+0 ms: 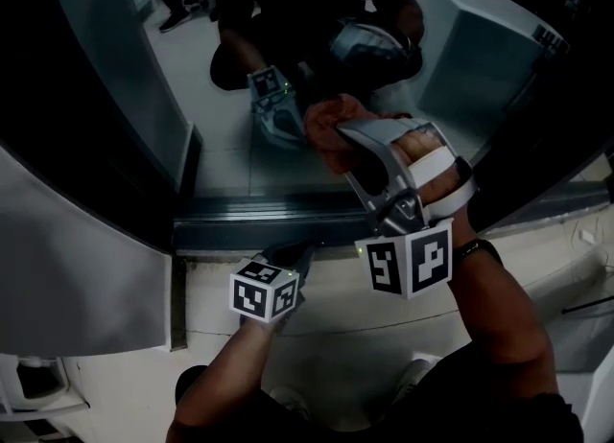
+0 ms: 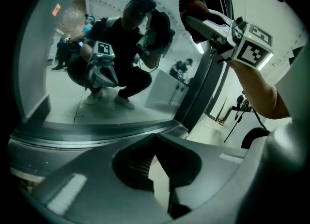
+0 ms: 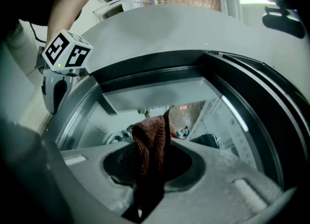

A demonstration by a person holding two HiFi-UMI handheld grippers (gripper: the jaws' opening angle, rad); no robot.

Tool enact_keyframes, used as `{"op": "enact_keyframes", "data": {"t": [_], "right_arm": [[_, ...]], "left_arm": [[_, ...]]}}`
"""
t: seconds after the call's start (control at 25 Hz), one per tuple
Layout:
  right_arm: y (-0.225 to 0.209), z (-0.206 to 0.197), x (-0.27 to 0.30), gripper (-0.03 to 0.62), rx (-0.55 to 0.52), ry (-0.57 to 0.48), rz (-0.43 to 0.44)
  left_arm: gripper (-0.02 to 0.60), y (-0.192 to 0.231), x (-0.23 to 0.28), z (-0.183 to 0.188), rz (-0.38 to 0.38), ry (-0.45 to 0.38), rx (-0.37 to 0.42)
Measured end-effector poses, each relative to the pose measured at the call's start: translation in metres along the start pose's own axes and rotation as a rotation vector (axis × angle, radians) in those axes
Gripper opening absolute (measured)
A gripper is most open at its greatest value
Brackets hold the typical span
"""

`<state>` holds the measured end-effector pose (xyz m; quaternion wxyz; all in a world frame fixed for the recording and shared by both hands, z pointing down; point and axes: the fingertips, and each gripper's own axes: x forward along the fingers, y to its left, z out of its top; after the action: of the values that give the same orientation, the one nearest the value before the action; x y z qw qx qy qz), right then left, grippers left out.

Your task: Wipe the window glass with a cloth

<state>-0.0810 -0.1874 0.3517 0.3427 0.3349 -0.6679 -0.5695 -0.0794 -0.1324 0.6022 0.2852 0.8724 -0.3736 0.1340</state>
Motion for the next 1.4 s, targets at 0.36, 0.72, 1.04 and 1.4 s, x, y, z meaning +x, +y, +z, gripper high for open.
{"op": "enact_keyframes", "data": {"t": [0.36,0.72,1.04,1.4], "right_arm": [[0.01,-0.004,0.024,0.077,-0.068,0.048,-0.053],[0.052,-0.008,0.032,0.077,-0.06,0.032,-0.044],[0.126,-0.016,0.035,0.077,-0.045,0.018,0.054],[0.21,-0.022,0.043,0.077,-0.052,-0.01,0.142]], "left_arm": [[0.017,0.002,-0.013,0.006,0.01,-0.024,-0.009],[0.017,0.009,-0.018,0.0,0.027,-0.006,-0.015],[0.017,0.003,-0.018,-0.006,0.029,0.015,-0.002],[0.017,0.001,-0.02,-0.012,0.025,0.035,0.015]]}}
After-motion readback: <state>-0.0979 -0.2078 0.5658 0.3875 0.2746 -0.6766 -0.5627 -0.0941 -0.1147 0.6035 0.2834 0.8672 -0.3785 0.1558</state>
